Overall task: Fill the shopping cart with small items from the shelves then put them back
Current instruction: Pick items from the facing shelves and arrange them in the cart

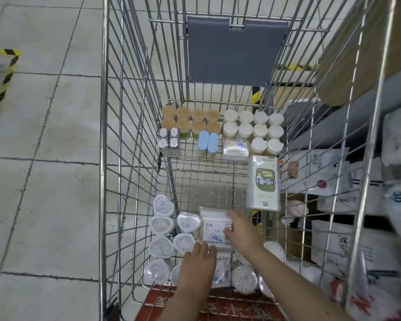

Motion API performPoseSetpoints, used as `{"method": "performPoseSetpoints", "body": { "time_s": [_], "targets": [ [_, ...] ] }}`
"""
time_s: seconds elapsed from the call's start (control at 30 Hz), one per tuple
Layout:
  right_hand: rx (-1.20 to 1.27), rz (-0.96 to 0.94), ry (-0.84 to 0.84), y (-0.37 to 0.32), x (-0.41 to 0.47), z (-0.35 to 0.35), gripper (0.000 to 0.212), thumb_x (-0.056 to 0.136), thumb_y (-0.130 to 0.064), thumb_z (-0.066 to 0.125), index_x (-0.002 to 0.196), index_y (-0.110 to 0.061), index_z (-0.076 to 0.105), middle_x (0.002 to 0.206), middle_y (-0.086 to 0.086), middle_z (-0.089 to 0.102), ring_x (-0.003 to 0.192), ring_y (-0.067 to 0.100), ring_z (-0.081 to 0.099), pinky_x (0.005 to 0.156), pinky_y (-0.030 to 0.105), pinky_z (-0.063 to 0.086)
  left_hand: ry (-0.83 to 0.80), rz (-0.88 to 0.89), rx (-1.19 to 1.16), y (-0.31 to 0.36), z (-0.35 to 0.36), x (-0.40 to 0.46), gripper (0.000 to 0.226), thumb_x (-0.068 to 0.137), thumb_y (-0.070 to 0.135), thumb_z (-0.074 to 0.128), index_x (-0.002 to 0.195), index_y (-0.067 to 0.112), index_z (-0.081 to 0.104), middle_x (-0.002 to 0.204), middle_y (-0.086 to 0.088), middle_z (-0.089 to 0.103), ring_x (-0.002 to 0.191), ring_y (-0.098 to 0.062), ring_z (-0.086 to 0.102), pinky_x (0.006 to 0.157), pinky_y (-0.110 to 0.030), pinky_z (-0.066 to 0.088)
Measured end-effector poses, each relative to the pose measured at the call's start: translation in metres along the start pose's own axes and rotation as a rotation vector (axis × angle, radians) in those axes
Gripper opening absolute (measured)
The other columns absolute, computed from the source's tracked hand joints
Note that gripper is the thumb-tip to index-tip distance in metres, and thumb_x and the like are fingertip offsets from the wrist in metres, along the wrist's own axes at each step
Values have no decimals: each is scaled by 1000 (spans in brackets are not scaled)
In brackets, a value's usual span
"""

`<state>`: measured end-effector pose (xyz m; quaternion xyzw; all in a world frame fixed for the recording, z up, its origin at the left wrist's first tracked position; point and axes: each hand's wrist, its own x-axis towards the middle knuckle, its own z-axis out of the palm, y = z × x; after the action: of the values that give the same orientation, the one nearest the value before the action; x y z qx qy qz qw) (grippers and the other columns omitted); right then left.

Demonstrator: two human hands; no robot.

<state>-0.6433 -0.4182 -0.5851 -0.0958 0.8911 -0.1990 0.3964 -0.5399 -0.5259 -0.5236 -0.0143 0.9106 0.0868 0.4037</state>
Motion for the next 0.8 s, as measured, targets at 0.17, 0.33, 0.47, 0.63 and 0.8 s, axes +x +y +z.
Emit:
{"method": "performPoseSetpoints", "body": {
  "time_s": [0.17,0.33,0.47,0.63,0.8],
  "targets": [
    [-153,-46,30,0,-1,2,51,93,-31,57,139,-17,39,124,3,55,106,20,56,84,31,48,-32,57,85,4,-1,-1,45,89,0,48,133,-3,38,138,-21,36,132,-36,27,100,-45,33],
    [-328,-34,28,1,-3,5,47,96,-43,45,133,-14,40,120,4,58,106,21,55,85,32,46,-26,78,69,3,1,-2,50,90,3,48,137,-2,31,143,-22,28,132,-36,27,103,-46,31],
    [-307,-55,42,5,-9,1,51,98,-41,42,142,-17,32,130,3,51,117,21,50,95,35,44,4,75,38,0,-1,-5,46,89,5,46,134,3,36,142,-19,32,130,-34,31,101,-44,32],
    [-163,-57,110,4,-42,-20,45,97,-31,44,141,-21,37,137,3,49,122,21,47,100,34,38,76,35,-84,-9,-13,-21,41,92,11,40,133,12,44,136,-8,44,121,-26,43,94,-38,39],
    [-64,-35,100,-11,-106,-39,42,99,-29,42,140,-21,41,145,4,43,129,22,44,103,31,38,162,12,-379,-31,-35,-51,36,97,26,43,132,21,50,127,1,57,114,-17,54,88,-29,44]
  ]
}}
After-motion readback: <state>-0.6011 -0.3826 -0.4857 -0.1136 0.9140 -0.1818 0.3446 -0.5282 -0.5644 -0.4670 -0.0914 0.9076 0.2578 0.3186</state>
